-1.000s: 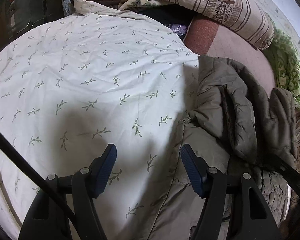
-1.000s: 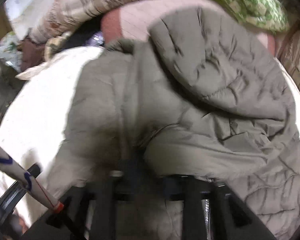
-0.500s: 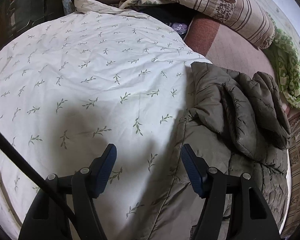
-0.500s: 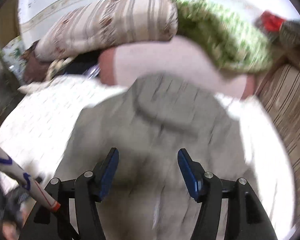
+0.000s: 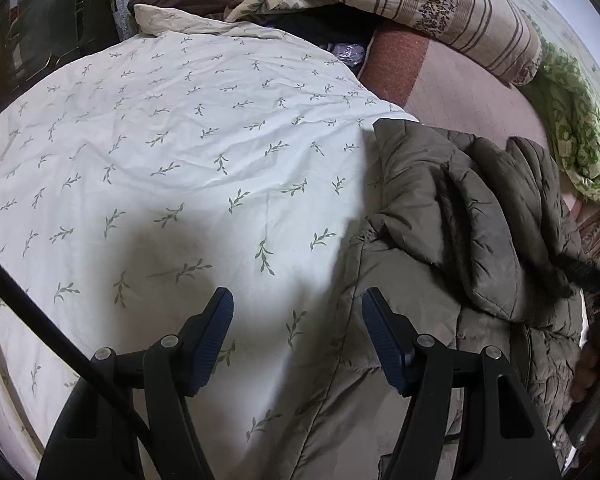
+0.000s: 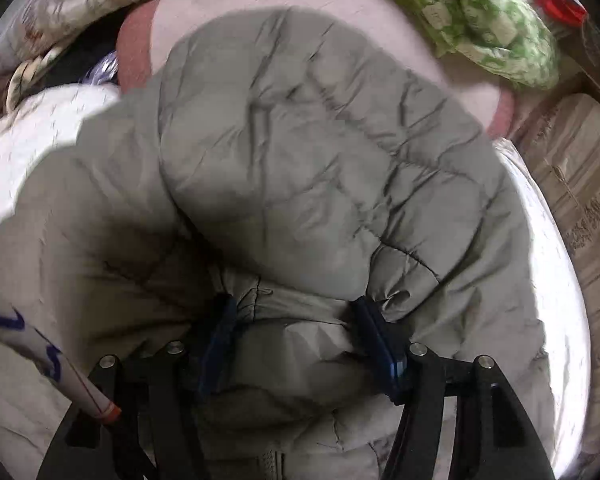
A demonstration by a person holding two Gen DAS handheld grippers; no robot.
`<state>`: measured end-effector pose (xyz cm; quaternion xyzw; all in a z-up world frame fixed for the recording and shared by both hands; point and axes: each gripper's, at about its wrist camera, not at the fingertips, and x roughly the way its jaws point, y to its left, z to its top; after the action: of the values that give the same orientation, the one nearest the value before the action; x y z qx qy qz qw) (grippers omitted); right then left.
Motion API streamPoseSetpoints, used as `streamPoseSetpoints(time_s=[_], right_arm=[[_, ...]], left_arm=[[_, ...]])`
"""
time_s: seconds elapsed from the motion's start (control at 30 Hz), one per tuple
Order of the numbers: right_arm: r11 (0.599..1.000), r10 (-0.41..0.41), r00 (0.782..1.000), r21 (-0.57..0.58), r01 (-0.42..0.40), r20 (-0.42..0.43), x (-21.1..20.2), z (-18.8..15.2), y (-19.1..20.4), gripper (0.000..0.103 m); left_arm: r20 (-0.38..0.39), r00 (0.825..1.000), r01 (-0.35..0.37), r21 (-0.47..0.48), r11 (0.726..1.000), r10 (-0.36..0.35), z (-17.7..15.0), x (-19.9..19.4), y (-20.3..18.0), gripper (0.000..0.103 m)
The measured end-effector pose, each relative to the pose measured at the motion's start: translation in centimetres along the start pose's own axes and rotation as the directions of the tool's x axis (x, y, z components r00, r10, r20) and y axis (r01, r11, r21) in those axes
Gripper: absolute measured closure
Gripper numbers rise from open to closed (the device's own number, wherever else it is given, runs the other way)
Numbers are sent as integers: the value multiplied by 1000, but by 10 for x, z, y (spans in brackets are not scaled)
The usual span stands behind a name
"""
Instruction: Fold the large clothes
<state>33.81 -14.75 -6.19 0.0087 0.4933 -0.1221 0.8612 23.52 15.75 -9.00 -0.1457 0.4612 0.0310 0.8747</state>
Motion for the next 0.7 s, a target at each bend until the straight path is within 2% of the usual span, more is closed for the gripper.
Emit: streamPoseSetpoints(time_s=[0.1,0.2,0.27,0.33,0.47,0.53,0.6,0.7], right_arm=[[1000,21,989,-21,-18,147,-48,0,11,38],[994,70,981,-99,-53,179,-71,-9,37,38],[984,126,979,-142,-103,162,-74,-21,56,38],[966,181,979,-202,-159,95,-61,-34,83,39],[966,141,990,-214,-143,-26,-10,-44,127,43],[974,112,994,-196,-113,-15,0,-37,134,43],[974,112,993,-192,-116,-35,-6,-29,133,43],[959,203,979,-202,-201,-8,-38,-21,120,44]], left_arm=[[12,1000,-6,-13,1000,6,1,-3,3,37],[2,1000,0,-26,1000,0,1,-2,6,37],[1,1000,1,-33,999,-1,1,-3,8,37],[7,1000,-5,-39,999,5,1,-4,9,37],[12,1000,-12,-41,999,12,2,-4,10,37],[13,1000,-20,-36,999,21,2,-3,9,37],[8,1000,-20,-33,999,21,2,-3,8,37],[8,1000,-9,-36,999,9,2,-4,9,37]])
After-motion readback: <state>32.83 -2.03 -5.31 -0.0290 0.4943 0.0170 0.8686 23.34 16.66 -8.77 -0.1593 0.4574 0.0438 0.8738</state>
